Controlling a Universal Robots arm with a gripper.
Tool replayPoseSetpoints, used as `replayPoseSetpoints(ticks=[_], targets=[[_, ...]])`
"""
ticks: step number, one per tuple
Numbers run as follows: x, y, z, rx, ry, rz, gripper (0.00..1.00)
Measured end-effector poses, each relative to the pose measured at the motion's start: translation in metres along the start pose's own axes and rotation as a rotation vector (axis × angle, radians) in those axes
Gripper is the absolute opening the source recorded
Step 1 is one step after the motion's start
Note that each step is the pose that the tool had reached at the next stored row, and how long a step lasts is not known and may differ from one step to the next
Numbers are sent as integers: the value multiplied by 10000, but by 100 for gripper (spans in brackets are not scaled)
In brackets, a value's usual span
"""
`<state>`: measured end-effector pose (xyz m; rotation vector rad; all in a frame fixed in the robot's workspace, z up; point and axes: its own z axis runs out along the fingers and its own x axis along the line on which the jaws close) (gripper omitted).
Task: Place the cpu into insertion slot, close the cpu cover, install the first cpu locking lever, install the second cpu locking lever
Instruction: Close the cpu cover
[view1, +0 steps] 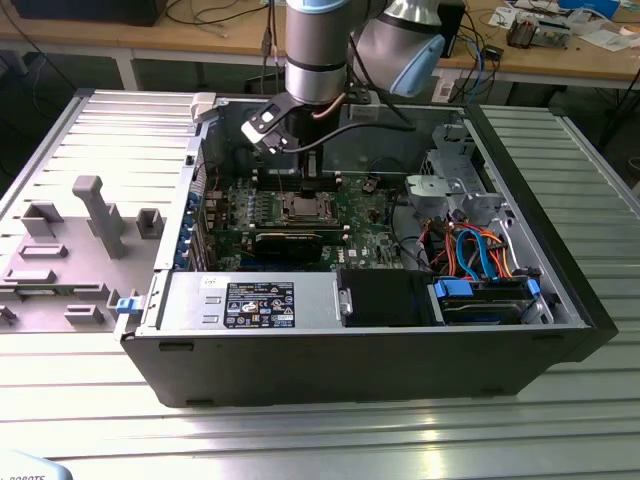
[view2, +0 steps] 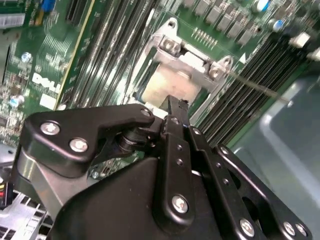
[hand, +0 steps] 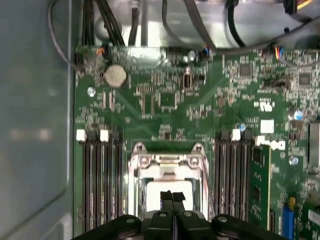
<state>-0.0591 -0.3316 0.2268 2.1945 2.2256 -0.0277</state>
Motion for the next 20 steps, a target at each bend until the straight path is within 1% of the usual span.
replayPoseSetpoints(ticks=[1,3,5,7,10,12,15,17,18,20], targets=[[1,-43,9,1,2,-2,11],[2,-98,31,1,1,0,11],[3,-140,46,4,0,-3,11],[5,-187,76,14,2,-1,11],[6,-215,121,35,2,-8,11],[8,-228,171,39,4,-12,11],[7,-234,206,61,-3,-17,11],[8,-238,207,61,2,-15,11],[10,-237,200,51,16,-17,11],[8,-239,177,58,6,-16,11]])
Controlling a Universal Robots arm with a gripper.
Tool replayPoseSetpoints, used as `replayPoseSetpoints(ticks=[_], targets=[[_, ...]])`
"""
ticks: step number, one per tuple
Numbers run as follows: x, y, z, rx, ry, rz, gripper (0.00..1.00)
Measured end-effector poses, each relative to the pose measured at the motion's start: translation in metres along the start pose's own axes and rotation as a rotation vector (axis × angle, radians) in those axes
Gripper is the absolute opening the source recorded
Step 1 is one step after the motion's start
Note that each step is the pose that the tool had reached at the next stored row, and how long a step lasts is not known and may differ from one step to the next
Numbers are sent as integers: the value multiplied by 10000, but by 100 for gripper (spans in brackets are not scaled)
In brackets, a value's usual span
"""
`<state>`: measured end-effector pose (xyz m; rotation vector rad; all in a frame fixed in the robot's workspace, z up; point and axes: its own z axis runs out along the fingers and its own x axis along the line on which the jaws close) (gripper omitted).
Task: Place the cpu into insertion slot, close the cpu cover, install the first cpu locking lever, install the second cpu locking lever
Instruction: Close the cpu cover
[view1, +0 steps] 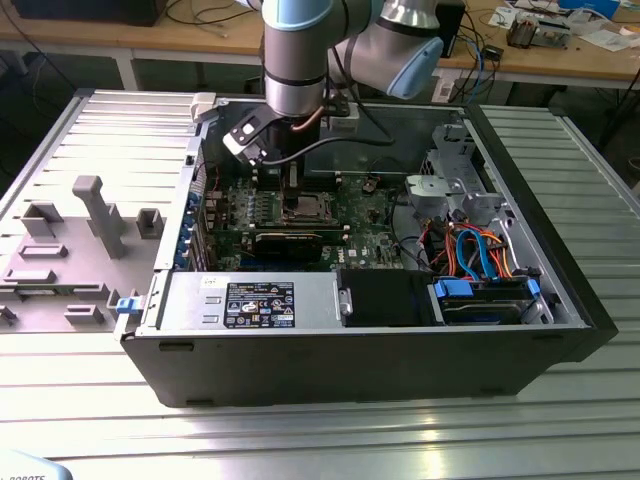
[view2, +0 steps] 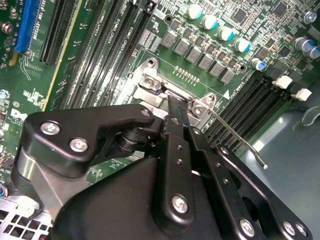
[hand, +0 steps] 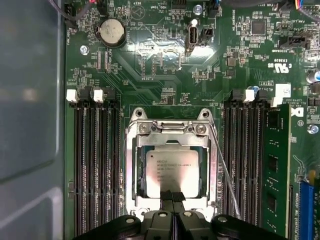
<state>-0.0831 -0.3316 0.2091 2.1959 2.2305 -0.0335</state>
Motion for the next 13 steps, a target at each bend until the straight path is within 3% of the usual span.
replayPoseSetpoints(ticks=[5,9,13], targets=[[0,-30,-28,-1,1,0,11],[1,-56,26,0,-1,-3,11],[2,-58,20,0,20,0,11]])
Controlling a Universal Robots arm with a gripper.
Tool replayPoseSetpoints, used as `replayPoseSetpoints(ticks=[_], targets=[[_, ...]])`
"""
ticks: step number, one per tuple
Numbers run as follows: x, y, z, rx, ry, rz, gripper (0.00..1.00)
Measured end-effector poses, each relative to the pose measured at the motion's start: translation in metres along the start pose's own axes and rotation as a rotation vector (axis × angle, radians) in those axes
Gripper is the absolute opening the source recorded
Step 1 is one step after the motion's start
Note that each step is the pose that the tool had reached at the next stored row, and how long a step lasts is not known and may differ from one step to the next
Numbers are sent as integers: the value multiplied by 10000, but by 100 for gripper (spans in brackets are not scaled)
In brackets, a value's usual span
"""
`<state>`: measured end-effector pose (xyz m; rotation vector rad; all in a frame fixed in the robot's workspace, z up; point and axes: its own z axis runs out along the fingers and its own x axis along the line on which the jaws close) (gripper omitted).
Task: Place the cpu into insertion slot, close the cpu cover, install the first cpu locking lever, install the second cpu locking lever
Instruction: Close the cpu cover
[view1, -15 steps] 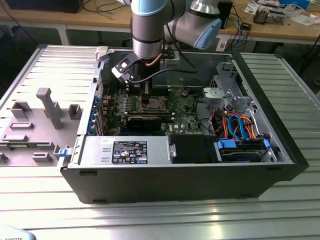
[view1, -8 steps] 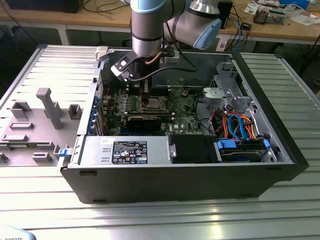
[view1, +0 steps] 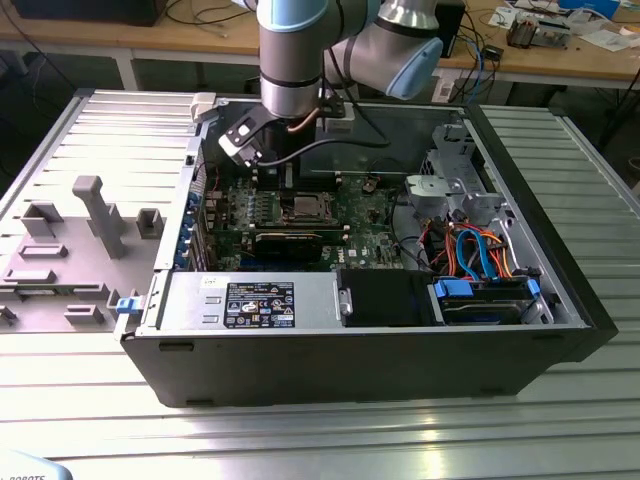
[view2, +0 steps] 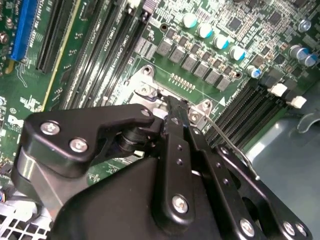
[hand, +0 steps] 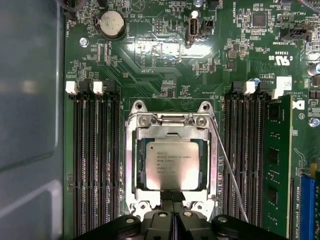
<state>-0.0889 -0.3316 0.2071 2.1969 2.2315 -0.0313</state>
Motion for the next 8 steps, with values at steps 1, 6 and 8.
replayPoseSetpoints(ticks=[1,6,8], targets=[[-1,-1,-23,0,-2,-1,11],[-2,41,-73,0,-2,-1,11],[-3,97,-73,1,-3,-2,11]])
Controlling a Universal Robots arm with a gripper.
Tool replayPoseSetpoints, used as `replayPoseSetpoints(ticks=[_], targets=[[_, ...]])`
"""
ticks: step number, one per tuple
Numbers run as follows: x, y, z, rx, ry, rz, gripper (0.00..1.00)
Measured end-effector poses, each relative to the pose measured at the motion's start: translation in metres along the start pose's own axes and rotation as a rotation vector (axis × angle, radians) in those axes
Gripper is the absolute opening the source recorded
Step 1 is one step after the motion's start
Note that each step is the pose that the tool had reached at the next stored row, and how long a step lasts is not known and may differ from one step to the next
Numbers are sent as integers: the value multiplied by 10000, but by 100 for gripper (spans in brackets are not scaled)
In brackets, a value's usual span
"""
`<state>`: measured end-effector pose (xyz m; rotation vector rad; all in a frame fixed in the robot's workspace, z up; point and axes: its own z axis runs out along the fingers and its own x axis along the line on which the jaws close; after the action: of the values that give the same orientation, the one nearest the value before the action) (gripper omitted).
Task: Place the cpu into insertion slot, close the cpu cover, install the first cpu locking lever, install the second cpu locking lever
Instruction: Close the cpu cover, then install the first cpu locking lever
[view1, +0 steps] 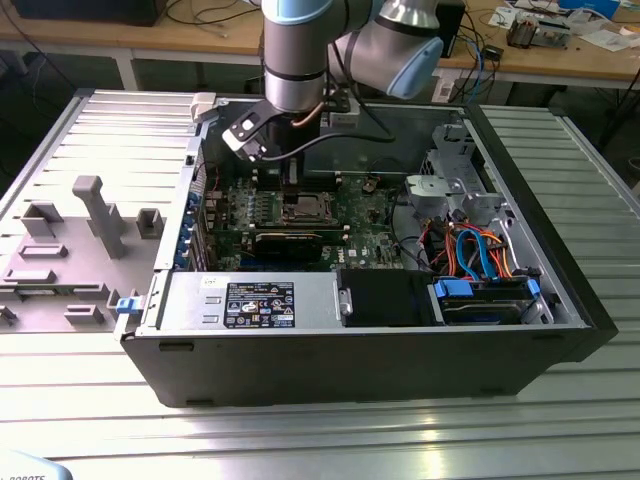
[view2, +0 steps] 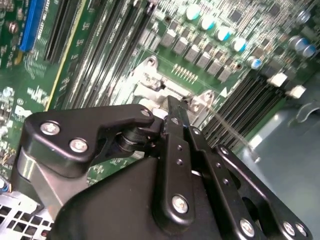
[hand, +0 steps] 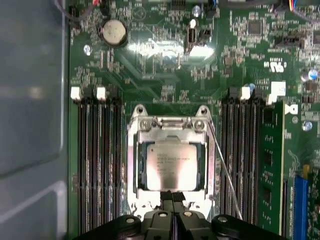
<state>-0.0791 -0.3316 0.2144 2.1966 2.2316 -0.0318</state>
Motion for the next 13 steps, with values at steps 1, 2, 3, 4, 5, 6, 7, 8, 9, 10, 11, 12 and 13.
replayPoseSetpoints(ticks=[1,2,3,4,5,6,7,8,9,10,11,12,13], targets=[[0,26,0,0,1,1,11],[-1,67,1,0,2,2,11],[-1,99,1,0,2,1,11],[-2,154,0,0,1,1,11],[-3,176,0,1,1,0,11],[-3,177,0,1,1,1,11],[-3,177,0,1,2,2,11],[-3,184,0,0,1,1,11],[-3,189,0,0,1,1,11],[-3,190,0,0,1,1,11],[-3,191,0,0,1,0,11],[-3,192,0,1,1,1,11],[-3,193,0,0,2,1,11]])
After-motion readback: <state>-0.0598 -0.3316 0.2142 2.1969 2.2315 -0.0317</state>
